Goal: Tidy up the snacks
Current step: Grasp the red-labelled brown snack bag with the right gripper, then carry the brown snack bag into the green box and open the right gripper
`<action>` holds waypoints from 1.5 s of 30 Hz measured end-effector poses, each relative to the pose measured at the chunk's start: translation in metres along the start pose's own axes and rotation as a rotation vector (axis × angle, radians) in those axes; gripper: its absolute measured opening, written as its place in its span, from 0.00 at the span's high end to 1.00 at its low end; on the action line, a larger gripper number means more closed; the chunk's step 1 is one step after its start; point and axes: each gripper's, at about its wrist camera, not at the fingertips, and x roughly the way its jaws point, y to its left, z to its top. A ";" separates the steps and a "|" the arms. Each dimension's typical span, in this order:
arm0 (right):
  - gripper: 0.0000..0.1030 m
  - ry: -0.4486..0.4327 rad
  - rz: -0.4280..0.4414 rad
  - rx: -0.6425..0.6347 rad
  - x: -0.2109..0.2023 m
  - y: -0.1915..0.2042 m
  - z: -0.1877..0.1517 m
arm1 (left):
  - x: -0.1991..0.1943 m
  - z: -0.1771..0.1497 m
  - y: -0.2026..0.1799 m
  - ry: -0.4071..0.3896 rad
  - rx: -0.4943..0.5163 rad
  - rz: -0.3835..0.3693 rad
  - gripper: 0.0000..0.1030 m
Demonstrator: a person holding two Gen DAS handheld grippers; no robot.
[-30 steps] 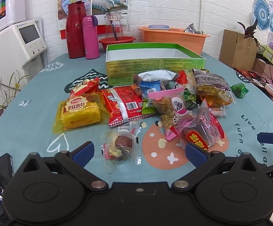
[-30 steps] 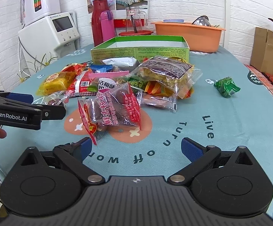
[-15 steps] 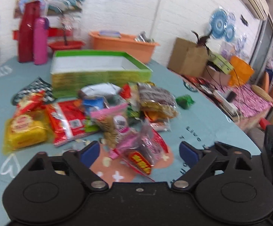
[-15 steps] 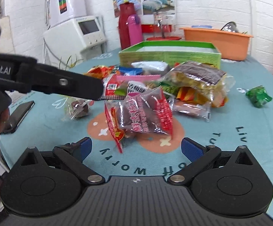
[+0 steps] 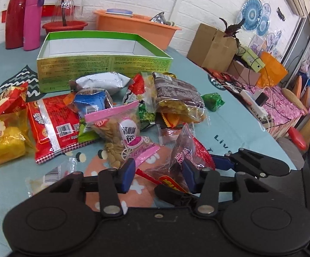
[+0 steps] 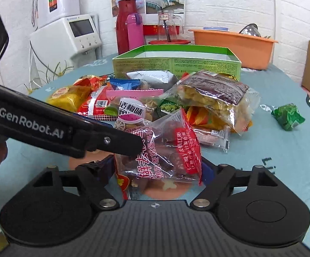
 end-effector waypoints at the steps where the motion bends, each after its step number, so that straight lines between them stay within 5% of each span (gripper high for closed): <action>1: 0.00 -0.002 0.002 0.006 -0.004 -0.001 -0.001 | -0.002 -0.001 -0.001 -0.003 -0.001 -0.008 0.47; 15: 0.00 -0.166 -0.014 -0.154 -0.030 0.001 0.040 | -0.035 0.040 -0.012 -0.165 0.090 -0.059 0.46; 18: 0.00 -0.203 -0.008 -0.213 -0.027 0.003 0.052 | -0.035 0.049 -0.008 -0.171 0.106 -0.070 0.28; 21: 0.00 -0.216 -0.005 -0.254 -0.020 0.003 0.061 | -0.031 0.056 -0.004 -0.173 0.122 -0.093 0.00; 24: 0.00 -0.221 0.003 -0.287 -0.013 0.005 0.070 | -0.023 0.062 -0.005 -0.163 0.170 -0.038 0.01; 25: 0.00 -0.222 -0.010 -0.304 -0.011 0.006 0.071 | -0.019 0.064 -0.004 -0.162 0.191 -0.016 0.10; 31: 0.01 -0.213 -0.019 -0.342 0.007 0.002 0.087 | -0.007 0.081 0.012 -0.165 0.187 -0.005 0.18; 41: 0.02 -0.271 0.006 -0.376 0.057 -0.013 0.147 | 0.020 0.148 0.052 -0.210 0.180 0.053 0.18; 45: 0.02 -0.229 0.039 -0.354 0.089 -0.028 0.170 | 0.042 0.165 0.075 -0.187 0.131 0.053 0.18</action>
